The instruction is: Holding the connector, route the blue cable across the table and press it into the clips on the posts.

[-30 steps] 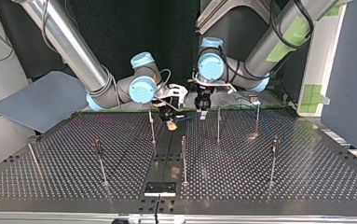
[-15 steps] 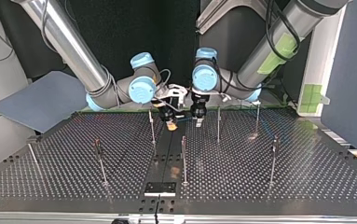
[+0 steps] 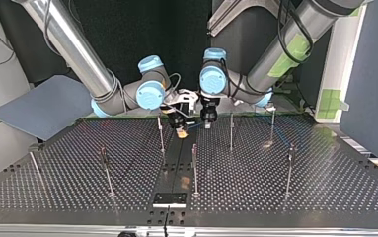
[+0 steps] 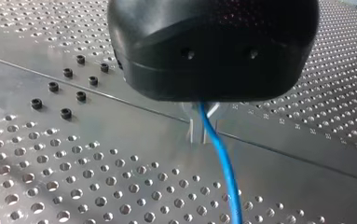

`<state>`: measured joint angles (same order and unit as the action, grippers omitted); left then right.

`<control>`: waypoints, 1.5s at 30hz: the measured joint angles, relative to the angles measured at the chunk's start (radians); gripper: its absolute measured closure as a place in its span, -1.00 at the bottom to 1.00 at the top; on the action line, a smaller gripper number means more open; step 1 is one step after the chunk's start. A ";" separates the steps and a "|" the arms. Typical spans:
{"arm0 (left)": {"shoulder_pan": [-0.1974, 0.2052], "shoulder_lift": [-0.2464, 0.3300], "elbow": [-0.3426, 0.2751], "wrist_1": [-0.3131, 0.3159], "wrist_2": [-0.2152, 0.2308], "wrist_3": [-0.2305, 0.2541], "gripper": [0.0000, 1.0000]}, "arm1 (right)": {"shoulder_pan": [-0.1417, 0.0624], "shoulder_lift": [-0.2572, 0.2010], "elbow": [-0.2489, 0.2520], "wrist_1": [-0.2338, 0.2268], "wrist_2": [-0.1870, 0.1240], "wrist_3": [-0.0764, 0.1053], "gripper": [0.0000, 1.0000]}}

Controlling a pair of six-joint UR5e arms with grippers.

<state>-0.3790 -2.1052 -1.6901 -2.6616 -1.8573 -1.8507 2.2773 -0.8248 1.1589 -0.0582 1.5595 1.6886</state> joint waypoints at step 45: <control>0.006 0.306 -0.001 -0.195 -0.062 -0.012 1.00 | -0.013 -0.323 0.040 0.113 0.002 0.034 1.00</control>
<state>-0.3726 -1.7994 -1.6909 -2.8562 -1.9194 -1.8630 2.2644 -1.1480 1.1987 0.0552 1.5617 1.7224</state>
